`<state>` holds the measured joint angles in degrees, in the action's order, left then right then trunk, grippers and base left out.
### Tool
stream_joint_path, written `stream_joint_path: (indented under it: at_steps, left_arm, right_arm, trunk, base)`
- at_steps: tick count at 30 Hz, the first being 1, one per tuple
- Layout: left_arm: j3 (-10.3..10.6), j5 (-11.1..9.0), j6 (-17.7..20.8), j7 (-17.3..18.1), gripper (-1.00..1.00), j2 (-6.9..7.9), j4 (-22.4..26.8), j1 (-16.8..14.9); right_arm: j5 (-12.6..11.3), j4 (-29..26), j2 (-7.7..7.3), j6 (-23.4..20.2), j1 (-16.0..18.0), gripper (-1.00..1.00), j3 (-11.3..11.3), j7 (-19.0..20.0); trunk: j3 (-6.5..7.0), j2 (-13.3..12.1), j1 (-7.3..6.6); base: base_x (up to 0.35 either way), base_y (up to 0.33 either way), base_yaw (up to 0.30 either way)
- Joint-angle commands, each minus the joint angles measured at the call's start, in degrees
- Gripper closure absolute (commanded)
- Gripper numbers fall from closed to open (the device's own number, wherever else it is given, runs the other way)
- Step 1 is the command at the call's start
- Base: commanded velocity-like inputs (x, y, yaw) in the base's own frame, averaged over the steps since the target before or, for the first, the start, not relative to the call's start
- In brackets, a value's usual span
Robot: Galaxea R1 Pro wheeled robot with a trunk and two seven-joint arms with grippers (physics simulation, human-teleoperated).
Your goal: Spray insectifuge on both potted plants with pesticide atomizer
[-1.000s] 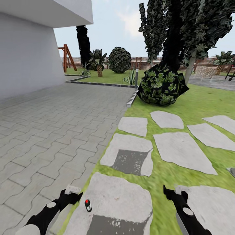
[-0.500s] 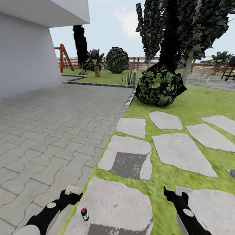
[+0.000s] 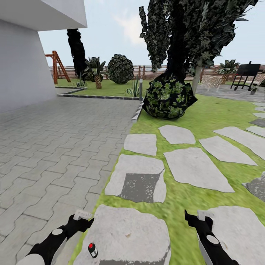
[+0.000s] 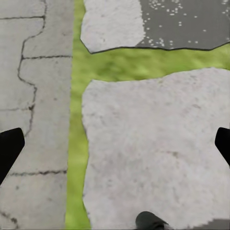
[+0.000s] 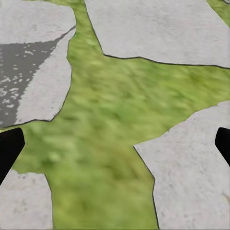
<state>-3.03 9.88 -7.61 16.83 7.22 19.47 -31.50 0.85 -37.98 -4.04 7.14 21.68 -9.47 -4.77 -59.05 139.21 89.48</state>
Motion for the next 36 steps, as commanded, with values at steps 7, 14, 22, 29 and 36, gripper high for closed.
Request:
stream_joint_path:
  at_steps: [7,14,22,29,36]
  left_arm:
    - [-0.3,0.7,-0.3,0.5,-1.00,-0.07,0.0,0.1]
    - [4.1,0.8,-0.2,0.5,-1.00,0.14,-0.1,0.0]
    - [4.9,0.9,-0.2,0.5,-1.00,0.90,-0.5,0.1]
    - [6.8,1.9,-4.2,0.5,-1.00,1.09,-0.8,0.2]
    - [6.9,2.1,-7.1,0.5,-1.00,0.56,-0.9,0.2]
  right_arm:
    - [0.1,-0.1,0.06,0.1,0.0,-1.00,0.0,-0.1]
    - [0.1,0.0,0.08,0.1,0.0,-1.00,0.0,-0.1]
    - [0.1,0.1,0.08,0.0,0.0,-1.00,-0.1,-0.2]
    - [0.0,-1.5,-0.22,0.0,0.0,-1.00,-0.5,-0.3]
    - [-0.1,-20.5,-0.26,-2.2,0.0,-1.00,-0.5,-0.3]
  trunk:
    - [-0.05,0.0,-0.01]
    - [-0.23,0.4,0.21]
    - [-2.07,3.6,1.97]
    - [-4.21,4.1,2.35]
    - [-6.39,4.2,2.53]
  base:
    - [0.005,0.134,-0.003]
    - [0.000,0.004,-0.073]
    - [0.000,0.000,-0.005]
    - [0.000,0.000,0.000]
    - [0.000,0.000,0.000]
